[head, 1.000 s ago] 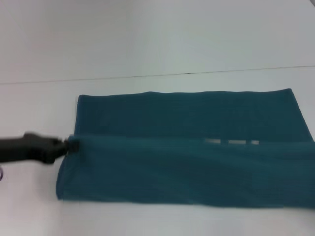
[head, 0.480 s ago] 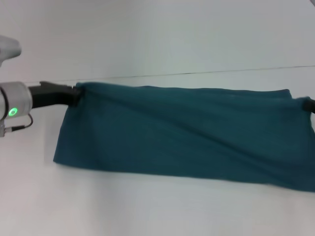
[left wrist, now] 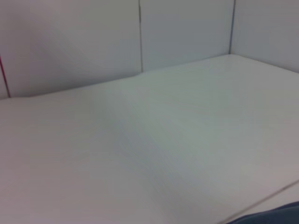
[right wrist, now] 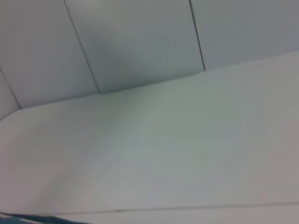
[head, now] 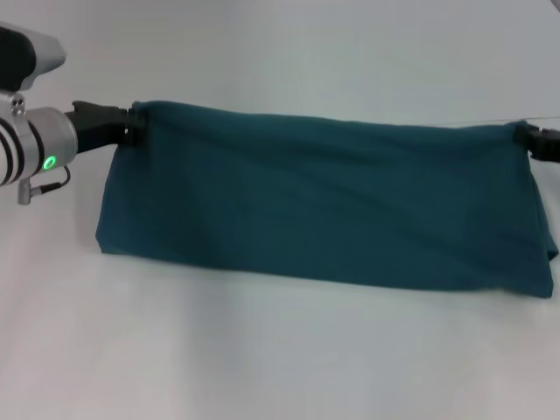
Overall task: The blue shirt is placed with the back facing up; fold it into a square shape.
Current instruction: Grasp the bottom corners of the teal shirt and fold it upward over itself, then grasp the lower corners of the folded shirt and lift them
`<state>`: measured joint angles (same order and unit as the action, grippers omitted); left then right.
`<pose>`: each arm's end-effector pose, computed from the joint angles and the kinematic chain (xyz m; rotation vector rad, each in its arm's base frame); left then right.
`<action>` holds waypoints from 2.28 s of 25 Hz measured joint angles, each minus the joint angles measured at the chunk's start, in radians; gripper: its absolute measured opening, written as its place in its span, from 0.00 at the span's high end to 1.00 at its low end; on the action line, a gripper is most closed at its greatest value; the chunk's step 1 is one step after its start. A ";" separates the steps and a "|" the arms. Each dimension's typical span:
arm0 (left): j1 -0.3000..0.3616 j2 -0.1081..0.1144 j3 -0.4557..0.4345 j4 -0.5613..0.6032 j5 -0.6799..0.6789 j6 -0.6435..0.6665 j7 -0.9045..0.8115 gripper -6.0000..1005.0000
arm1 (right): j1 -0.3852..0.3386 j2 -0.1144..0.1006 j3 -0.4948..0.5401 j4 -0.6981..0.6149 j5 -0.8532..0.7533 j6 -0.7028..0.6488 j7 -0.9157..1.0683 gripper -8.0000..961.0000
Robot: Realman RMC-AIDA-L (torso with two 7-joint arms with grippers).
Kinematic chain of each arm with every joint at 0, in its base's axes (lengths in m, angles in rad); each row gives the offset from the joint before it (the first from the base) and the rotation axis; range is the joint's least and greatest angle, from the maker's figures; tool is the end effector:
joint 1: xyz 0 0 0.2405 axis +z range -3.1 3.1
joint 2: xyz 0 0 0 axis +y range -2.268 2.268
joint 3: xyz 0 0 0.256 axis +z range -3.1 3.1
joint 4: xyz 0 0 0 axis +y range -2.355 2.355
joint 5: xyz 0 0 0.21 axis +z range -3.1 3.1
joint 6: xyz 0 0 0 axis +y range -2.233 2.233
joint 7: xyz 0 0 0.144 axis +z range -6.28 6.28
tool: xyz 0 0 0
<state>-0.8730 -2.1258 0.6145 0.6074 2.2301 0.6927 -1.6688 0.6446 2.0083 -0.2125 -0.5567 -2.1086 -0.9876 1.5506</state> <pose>-0.2189 0.4763 0.0093 -2.1329 -0.7249 -0.3096 0.3393 0.4078 0.0835 -1.8731 1.0427 0.5873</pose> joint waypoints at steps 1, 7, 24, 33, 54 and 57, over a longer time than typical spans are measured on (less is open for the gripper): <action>-0.013 0.002 0.005 -0.010 -0.005 -0.024 0.006 0.90 | 0.005 0.001 -0.007 0.000 0.012 0.013 -0.005 0.92; -0.033 0.001 0.014 -0.035 -0.023 -0.094 0.035 0.90 | 0.014 0.009 -0.052 0.003 0.079 0.079 -0.033 0.91; -0.049 0.014 0.014 -0.093 -0.102 -0.140 0.115 0.89 | 0.041 0.009 -0.063 0.058 0.128 0.154 -0.102 0.90; -0.050 -0.025 0.014 -0.104 -0.212 -0.263 0.252 0.88 | 0.062 0.019 -0.073 0.129 0.247 0.264 -0.282 0.89; 0.091 -0.011 0.079 -0.033 -0.366 -0.129 0.155 0.22 | -0.006 -0.027 -0.190 0.120 0.303 0.110 -0.121 0.18; 0.160 -0.013 0.152 0.048 -0.360 -0.041 0.063 0.16 | -0.034 -0.034 -0.206 0.111 0.303 0.060 -0.085 0.15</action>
<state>-0.7130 -2.1389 0.7664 0.6550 1.8701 0.6521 -1.6063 0.6109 1.9746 -0.4181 -0.4454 -1.8055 -0.9280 1.4652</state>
